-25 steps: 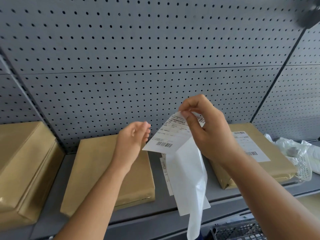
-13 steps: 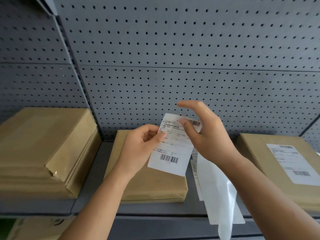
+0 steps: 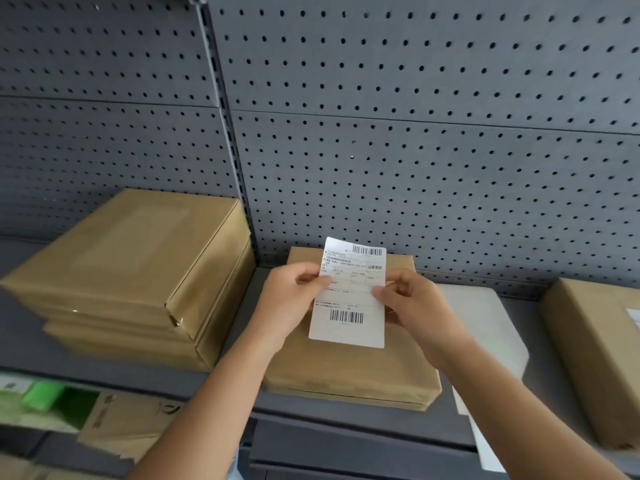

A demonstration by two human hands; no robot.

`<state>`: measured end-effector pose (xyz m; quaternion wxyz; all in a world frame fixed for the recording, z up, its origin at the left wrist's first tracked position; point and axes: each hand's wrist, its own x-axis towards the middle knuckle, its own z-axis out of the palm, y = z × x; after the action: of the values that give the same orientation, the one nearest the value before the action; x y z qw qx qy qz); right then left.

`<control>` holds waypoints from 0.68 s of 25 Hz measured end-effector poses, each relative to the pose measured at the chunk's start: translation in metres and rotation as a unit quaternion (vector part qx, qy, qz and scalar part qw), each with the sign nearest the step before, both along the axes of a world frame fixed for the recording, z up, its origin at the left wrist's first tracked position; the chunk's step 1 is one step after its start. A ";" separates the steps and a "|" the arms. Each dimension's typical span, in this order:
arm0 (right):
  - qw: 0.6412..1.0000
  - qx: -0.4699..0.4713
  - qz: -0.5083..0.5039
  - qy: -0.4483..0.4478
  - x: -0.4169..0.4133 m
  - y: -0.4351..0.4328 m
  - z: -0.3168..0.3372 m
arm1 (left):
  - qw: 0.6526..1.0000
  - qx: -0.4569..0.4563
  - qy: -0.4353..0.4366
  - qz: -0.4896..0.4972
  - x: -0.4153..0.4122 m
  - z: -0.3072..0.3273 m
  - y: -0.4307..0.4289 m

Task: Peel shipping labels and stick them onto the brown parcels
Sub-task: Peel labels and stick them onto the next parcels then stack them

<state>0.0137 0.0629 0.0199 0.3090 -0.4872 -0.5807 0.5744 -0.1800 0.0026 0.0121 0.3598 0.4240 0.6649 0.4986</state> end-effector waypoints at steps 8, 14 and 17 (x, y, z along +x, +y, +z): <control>0.986 0.079 -0.016 -0.147 -0.011 0.003 -0.015 | 0.982 -0.050 0.184 -0.006 -0.007 -0.019 0.011; 0.961 0.136 -0.008 -0.240 -0.018 0.005 -0.020 | 0.965 -0.079 0.251 0.012 -0.003 -0.023 0.019; 0.951 0.144 0.000 -0.274 -0.023 0.005 -0.016 | 0.958 -0.095 0.269 0.019 -0.002 -0.024 0.022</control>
<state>-0.0093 0.0677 0.0034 0.2051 -0.5759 -0.7197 0.3292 -0.1816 0.0247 -0.0124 0.1964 0.4940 0.7893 0.3072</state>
